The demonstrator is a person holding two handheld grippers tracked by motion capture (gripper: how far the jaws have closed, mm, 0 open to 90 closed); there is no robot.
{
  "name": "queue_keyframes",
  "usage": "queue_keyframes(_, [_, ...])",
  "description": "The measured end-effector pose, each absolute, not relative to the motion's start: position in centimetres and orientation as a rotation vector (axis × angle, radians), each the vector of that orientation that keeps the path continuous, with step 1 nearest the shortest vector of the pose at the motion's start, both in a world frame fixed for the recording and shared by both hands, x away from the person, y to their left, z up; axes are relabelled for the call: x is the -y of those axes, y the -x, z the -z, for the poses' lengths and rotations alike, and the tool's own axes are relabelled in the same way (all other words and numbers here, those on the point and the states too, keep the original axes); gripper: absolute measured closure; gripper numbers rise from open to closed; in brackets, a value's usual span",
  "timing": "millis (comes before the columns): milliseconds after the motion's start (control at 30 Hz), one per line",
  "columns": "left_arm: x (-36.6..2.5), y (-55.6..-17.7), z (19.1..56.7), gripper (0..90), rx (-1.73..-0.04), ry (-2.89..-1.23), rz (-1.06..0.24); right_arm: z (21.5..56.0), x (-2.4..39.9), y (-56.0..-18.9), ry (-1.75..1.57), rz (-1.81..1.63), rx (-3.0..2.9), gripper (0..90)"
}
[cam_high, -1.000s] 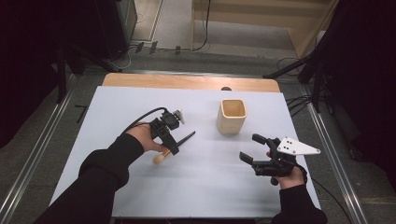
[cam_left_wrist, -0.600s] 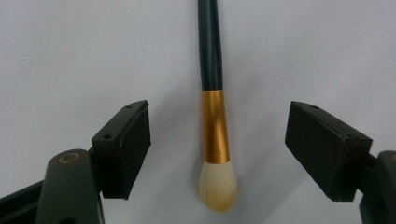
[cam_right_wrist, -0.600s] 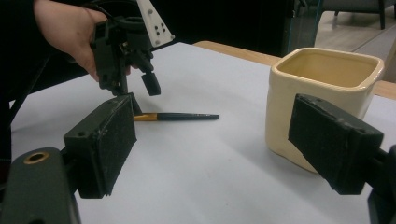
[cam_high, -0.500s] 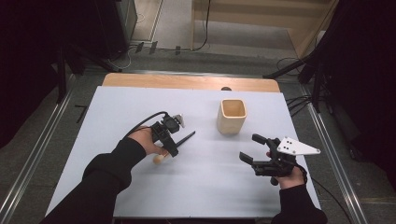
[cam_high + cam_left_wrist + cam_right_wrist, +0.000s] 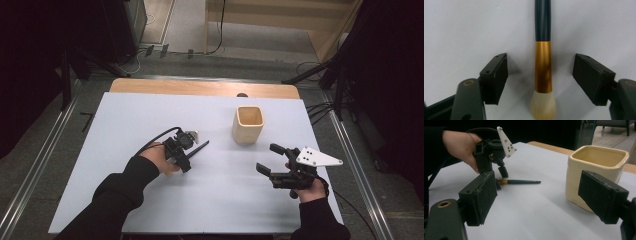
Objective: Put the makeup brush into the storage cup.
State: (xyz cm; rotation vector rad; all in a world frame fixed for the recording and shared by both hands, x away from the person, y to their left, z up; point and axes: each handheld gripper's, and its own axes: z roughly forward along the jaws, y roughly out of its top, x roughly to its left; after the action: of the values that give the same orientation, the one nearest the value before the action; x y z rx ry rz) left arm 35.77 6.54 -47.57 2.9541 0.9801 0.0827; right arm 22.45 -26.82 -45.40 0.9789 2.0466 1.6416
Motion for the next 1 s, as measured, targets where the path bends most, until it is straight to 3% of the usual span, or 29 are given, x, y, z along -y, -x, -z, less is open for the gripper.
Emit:
queue_keyframes(200, [-6.4,-35.5,47.4,42.7,-1.041,-2.935,-0.072,45.3,26.8,-22.3,-0.983,-1.655,-2.043,16.1])
queue_keyframes(233, [-6.4,-35.5,47.3,50.8,-1.055,-2.934,-0.069,45.3,26.7,-22.3,-0.974,-1.645,-2.047,16.1])
queue_keyframes(367, [-6.6,-35.7,47.2,60.4,-1.072,-2.933,-0.056,45.3,26.4,-22.2,-0.952,-1.634,-2.062,16.1])
queue_keyframes(500, [-6.3,-35.7,47.2,76.0,-1.067,-2.952,-0.060,45.3,26.4,-22.2,-0.956,-1.630,-2.066,16.1])
queue_keyframes(1000, [-7.1,-36.5,47.0,77.7,-1.063,-2.923,0.055,45.3,26.7,-22.3,-0.972,-1.635,-2.053,16.2])
